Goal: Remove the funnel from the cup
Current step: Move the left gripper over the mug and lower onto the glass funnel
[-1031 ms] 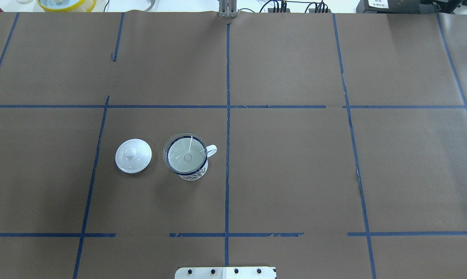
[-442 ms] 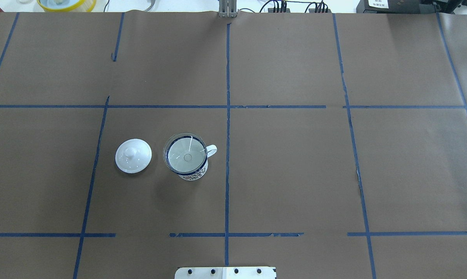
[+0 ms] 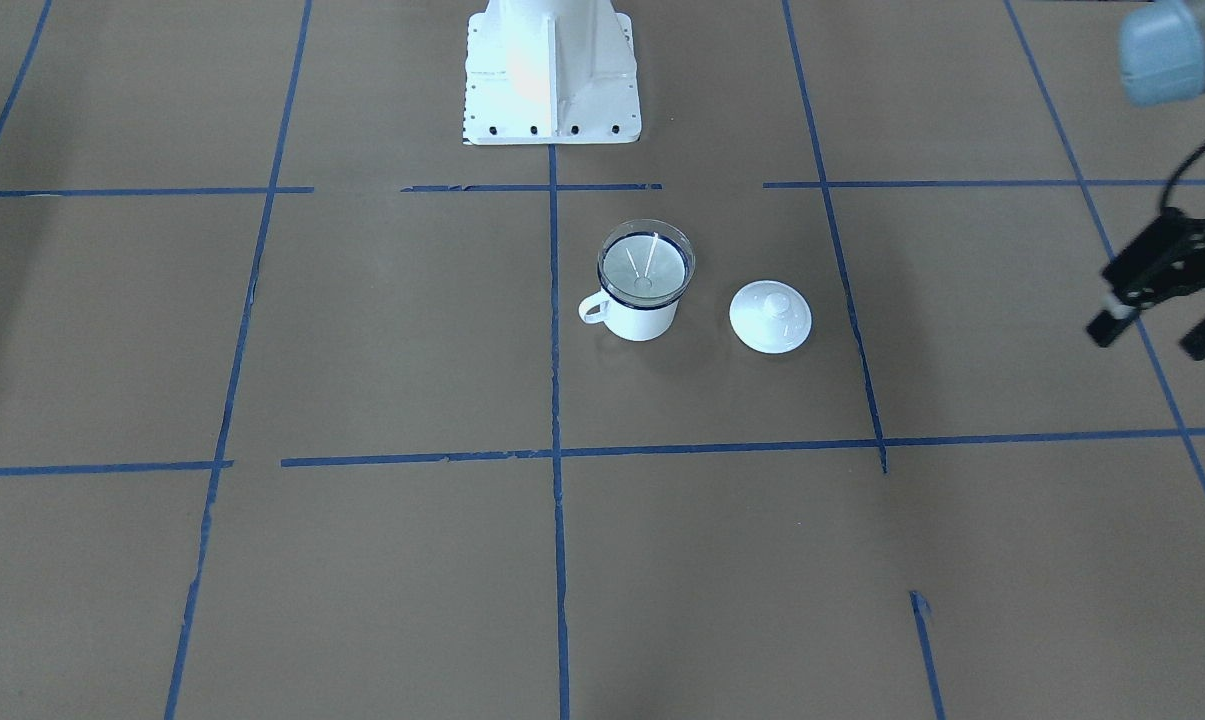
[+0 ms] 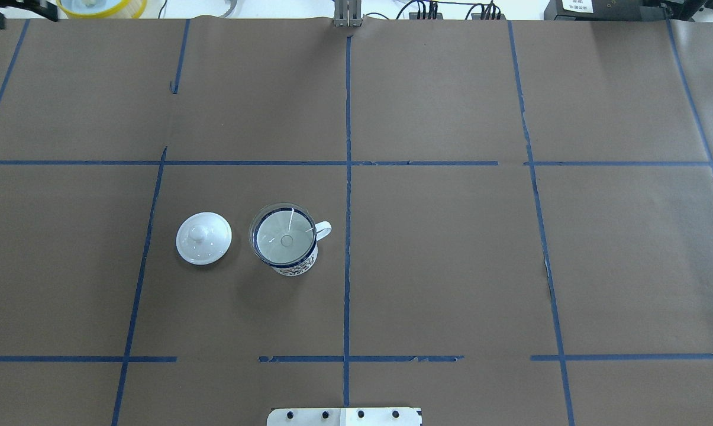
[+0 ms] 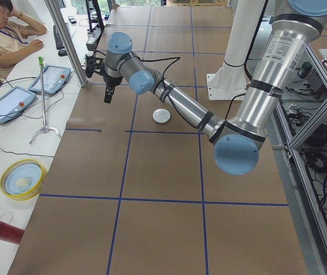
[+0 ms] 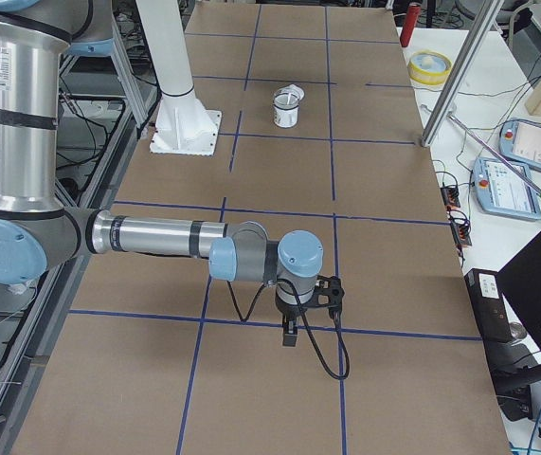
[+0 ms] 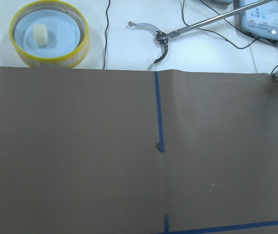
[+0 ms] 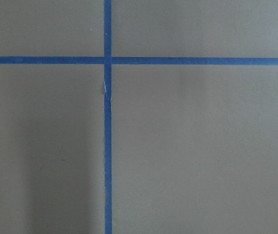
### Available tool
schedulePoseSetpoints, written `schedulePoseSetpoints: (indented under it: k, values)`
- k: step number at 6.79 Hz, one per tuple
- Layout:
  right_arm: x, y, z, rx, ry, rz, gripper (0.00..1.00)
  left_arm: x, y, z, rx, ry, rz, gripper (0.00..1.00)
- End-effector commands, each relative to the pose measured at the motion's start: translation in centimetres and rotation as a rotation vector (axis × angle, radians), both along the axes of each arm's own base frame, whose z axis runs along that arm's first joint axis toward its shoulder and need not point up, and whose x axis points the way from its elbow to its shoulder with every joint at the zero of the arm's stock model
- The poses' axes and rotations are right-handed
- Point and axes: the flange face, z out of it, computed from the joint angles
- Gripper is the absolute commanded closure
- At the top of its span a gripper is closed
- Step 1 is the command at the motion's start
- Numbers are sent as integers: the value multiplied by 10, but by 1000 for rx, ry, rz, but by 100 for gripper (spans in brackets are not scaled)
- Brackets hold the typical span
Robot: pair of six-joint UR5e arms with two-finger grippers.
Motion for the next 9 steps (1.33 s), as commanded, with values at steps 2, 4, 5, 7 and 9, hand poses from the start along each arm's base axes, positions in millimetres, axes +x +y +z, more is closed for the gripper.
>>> schedulePoseSetpoints:
  k: [2, 4, 5, 7, 9]
  values:
    - [0, 0, 0, 0, 0, 0, 0, 173, 62, -100, -180, 133, 93, 0]
    - [0, 0, 0, 0, 0, 0, 0, 246, 94, -166, -384, 66, 73, 0]
    - [0, 0, 0, 0, 0, 0, 0, 296, 109, -175, -441, -22, 48, 0]
    - [0, 0, 0, 0, 0, 0, 0, 343, 109, -149, -480, -120, 18, 0]
    - [0, 0, 0, 0, 0, 0, 0, 380, 132, -135, -463, -173, 34, 0]
